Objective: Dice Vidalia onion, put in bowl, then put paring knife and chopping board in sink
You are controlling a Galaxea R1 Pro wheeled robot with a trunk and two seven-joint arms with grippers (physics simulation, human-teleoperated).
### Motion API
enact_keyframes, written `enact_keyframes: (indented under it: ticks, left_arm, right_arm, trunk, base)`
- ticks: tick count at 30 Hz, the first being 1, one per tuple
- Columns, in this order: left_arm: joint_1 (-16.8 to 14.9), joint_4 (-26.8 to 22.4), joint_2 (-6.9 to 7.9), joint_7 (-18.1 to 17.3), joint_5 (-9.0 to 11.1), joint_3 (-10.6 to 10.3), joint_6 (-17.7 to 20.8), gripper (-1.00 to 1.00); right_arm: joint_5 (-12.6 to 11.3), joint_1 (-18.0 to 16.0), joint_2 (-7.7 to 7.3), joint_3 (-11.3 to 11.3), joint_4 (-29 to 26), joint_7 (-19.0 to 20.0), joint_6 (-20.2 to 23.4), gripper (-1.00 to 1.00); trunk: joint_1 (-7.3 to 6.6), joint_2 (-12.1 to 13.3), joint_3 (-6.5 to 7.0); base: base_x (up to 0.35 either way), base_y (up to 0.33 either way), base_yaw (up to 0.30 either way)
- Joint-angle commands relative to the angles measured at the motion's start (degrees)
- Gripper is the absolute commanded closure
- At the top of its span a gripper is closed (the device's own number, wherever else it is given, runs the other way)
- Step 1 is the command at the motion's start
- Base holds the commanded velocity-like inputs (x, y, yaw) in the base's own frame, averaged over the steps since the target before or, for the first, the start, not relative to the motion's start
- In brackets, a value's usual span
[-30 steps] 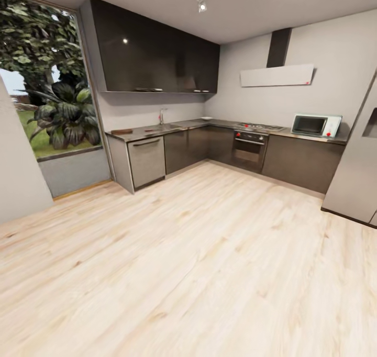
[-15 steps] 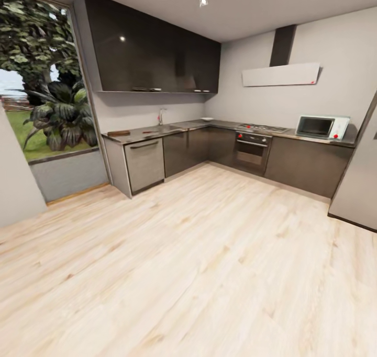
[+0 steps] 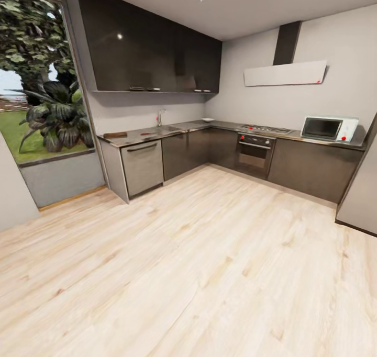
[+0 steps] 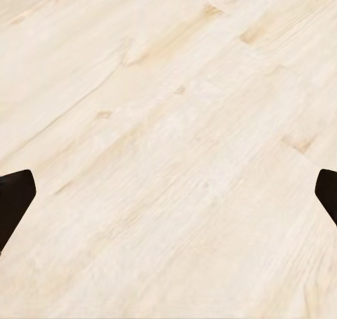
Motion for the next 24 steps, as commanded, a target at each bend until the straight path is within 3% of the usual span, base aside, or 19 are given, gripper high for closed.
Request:
enact_keyframes:
  ticks: [1, 24]
  left_arm:
    - [0.03, -0.08, 0.0, 0.02, 0.1, 0.01, -0.06, -1.0]
    - [0.04, -0.08, 0.0, 0.02, 0.1, 0.01, -0.06, -1.0]
  right_arm:
    - [0.01, -0.04, 0.0, 0.02, 0.04, -0.02, -0.17, -1.0]
    - [0.01, -0.04, 0.0, 0.03, 0.04, -0.02, -0.16, -1.0]
  trunk:
    - [0.03, -0.02, -0.05]
    - [0.03, -0.02, -0.05]
  base:
    - [0.318, 0.0, 0.0]
    - [0.318, -0.036, 0.0]
